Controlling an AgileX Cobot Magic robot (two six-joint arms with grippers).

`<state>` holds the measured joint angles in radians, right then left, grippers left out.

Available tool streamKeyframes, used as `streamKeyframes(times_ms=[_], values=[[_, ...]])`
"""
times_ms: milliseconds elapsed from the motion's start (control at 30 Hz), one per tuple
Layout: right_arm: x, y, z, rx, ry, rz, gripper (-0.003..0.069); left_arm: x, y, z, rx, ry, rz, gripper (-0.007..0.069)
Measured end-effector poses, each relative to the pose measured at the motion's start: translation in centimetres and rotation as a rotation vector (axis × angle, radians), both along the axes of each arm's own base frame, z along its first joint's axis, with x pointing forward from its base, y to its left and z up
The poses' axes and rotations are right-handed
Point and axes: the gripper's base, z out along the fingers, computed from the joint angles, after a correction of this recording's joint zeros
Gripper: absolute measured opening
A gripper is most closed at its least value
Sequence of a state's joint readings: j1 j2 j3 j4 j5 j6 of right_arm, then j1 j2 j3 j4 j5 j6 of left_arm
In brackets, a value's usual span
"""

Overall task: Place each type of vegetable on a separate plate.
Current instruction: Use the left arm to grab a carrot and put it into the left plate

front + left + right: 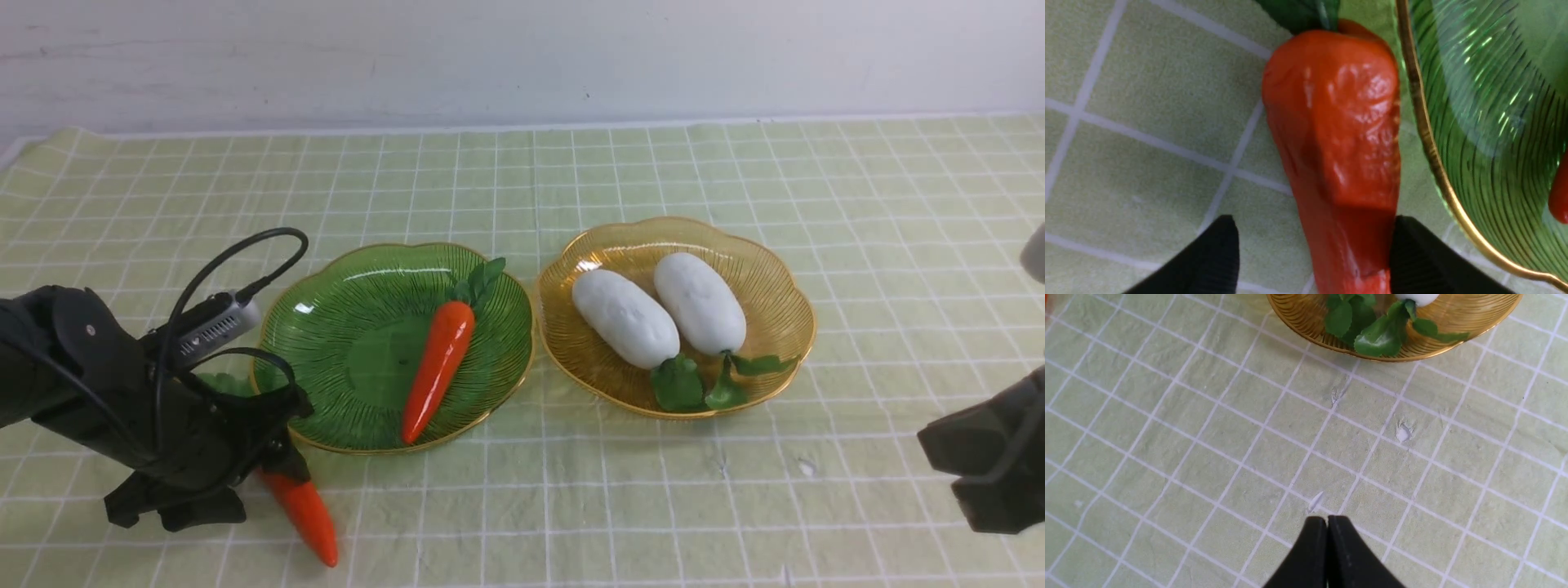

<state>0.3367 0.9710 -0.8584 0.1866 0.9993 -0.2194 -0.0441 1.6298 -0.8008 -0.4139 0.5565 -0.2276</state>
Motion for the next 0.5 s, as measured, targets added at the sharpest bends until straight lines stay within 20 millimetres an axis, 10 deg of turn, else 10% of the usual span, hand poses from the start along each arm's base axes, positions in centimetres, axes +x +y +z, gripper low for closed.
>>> streamKeyframes(times_ms=[500], values=[[-0.03, 0.0, -0.02, 0.0, 0.004, 0.001, -0.0014, 0.0, 0.33, -0.07, 0.062, -0.017, -0.074, 0.0359]])
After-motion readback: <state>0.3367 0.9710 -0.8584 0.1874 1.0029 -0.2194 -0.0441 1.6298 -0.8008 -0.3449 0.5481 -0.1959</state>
